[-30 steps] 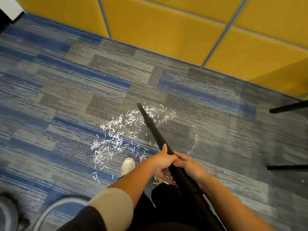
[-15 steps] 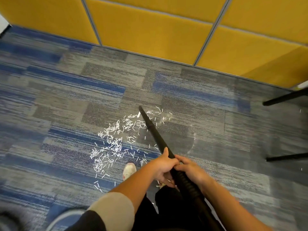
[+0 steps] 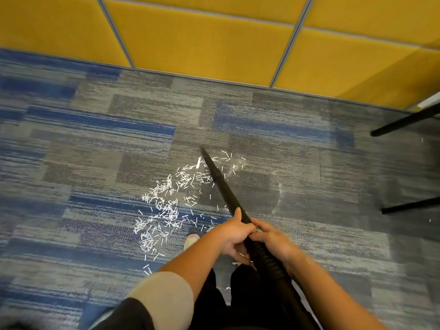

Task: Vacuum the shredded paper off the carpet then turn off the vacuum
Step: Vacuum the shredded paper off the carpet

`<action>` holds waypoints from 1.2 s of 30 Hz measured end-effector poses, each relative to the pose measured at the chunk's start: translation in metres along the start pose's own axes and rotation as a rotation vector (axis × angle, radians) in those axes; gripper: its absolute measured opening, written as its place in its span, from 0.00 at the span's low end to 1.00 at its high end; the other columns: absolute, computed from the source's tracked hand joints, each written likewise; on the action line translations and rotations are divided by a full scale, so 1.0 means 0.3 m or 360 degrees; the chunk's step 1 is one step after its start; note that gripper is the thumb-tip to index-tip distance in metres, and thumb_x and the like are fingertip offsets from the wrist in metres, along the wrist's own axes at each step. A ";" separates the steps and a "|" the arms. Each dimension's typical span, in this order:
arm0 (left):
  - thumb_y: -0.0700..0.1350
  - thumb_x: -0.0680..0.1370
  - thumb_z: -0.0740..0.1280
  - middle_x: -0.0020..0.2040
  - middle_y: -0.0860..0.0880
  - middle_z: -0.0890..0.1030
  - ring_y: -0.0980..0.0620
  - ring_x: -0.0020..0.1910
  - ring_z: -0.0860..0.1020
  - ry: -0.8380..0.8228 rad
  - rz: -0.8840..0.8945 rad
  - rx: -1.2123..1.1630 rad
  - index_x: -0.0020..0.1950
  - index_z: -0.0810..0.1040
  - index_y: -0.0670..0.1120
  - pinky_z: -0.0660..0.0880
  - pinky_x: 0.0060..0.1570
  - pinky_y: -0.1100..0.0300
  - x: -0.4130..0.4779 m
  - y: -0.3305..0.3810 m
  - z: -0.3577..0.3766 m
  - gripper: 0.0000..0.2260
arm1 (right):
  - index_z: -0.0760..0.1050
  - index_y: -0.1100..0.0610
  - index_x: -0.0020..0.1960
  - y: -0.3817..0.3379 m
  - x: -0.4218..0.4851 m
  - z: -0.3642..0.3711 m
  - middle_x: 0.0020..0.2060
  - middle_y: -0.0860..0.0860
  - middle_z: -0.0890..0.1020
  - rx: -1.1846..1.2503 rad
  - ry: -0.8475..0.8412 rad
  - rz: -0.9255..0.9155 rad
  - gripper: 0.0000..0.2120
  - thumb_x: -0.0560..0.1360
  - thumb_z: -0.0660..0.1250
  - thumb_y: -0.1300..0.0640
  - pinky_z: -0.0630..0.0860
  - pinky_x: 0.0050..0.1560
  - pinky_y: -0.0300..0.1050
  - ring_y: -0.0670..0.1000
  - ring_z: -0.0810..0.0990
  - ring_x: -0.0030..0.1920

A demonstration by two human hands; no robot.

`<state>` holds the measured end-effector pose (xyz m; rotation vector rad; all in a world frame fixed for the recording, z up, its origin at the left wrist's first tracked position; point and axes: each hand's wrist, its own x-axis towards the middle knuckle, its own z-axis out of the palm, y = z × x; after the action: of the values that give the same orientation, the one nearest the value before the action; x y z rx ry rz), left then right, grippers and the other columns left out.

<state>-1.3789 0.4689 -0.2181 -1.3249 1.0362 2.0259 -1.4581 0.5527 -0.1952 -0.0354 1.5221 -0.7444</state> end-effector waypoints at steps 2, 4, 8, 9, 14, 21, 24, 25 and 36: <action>0.43 0.80 0.60 0.47 0.42 0.77 0.47 0.36 0.79 0.0004 -0.0020 0.0015 0.76 0.35 0.59 0.78 0.40 0.47 -0.002 -0.009 -0.008 0.37 | 0.73 0.48 0.52 0.007 -0.008 0.013 0.40 0.59 0.80 0.0028 -0.0011 -0.0043 0.18 0.76 0.58 0.70 0.77 0.30 0.43 0.52 0.78 0.31; 0.43 0.80 0.60 0.48 0.41 0.77 0.46 0.37 0.79 -0.0015 -0.0040 0.0075 0.76 0.35 0.59 0.78 0.42 0.46 -0.002 -0.012 -0.011 0.37 | 0.72 0.49 0.54 0.021 -0.014 0.018 0.40 0.59 0.80 0.0062 0.0033 -0.0047 0.18 0.76 0.58 0.70 0.77 0.29 0.42 0.52 0.79 0.32; 0.43 0.80 0.60 0.47 0.41 0.78 0.46 0.35 0.79 -0.0097 -0.0088 0.0201 0.75 0.33 0.60 0.79 0.39 0.47 0.008 -0.008 0.017 0.38 | 0.70 0.54 0.65 0.062 -0.023 0.006 0.39 0.58 0.80 0.0147 0.0108 -0.0078 0.21 0.76 0.57 0.71 0.76 0.28 0.40 0.51 0.79 0.32; 0.44 0.80 0.60 0.48 0.41 0.78 0.46 0.36 0.79 -0.0105 -0.0089 0.0221 0.75 0.34 0.61 0.79 0.39 0.47 0.009 -0.007 0.025 0.38 | 0.71 0.52 0.63 0.070 -0.028 0.006 0.38 0.58 0.80 0.0181 0.0134 -0.0084 0.21 0.76 0.57 0.71 0.76 0.29 0.40 0.52 0.79 0.32; 0.44 0.80 0.61 0.50 0.42 0.77 0.46 0.36 0.79 -0.0135 -0.0112 0.0374 0.76 0.36 0.60 0.78 0.38 0.47 0.022 -0.027 0.051 0.37 | 0.70 0.51 0.65 0.135 -0.038 0.013 0.44 0.58 0.81 0.0385 0.0291 -0.0082 0.23 0.76 0.59 0.71 0.76 0.37 0.45 0.54 0.78 0.38; 0.44 0.81 0.60 0.43 0.44 0.76 0.48 0.33 0.78 -0.0139 -0.0107 0.0530 0.76 0.35 0.59 0.78 0.36 0.49 -0.008 -0.054 0.012 0.37 | 0.66 0.58 0.71 0.181 -0.022 0.072 0.49 0.58 0.79 0.0444 0.0291 -0.0063 0.25 0.76 0.59 0.71 0.74 0.29 0.34 0.50 0.78 0.39; 0.44 0.80 0.60 0.45 0.42 0.77 0.46 0.34 0.79 -0.0174 -0.0153 0.0593 0.75 0.35 0.60 0.78 0.39 0.47 -0.019 -0.065 0.019 0.37 | 0.67 0.57 0.70 0.218 -0.023 0.078 0.58 0.60 0.77 0.0434 0.0322 -0.0091 0.24 0.76 0.60 0.70 0.74 0.36 0.36 0.49 0.78 0.43; 0.44 0.80 0.60 0.46 0.42 0.77 0.46 0.35 0.79 -0.0181 -0.0161 0.0606 0.75 0.34 0.60 0.78 0.41 0.47 -0.021 -0.068 0.025 0.37 | 0.68 0.57 0.69 0.228 -0.025 0.077 0.59 0.60 0.76 0.0445 0.0333 -0.0098 0.24 0.75 0.60 0.70 0.74 0.38 0.38 0.49 0.78 0.43; 0.43 0.80 0.60 0.43 0.42 0.78 0.46 0.34 0.78 -0.0210 -0.0165 0.0661 0.75 0.34 0.59 0.78 0.42 0.46 -0.037 -0.107 0.043 0.38 | 0.67 0.54 0.71 0.282 -0.044 0.094 0.52 0.61 0.80 0.0590 0.0359 -0.0057 0.26 0.75 0.61 0.68 0.75 0.33 0.42 0.53 0.80 0.39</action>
<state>-1.3574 0.4981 -0.2151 -0.9926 1.2180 1.6792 -1.3959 0.6130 -0.2202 0.3089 1.5751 -1.0778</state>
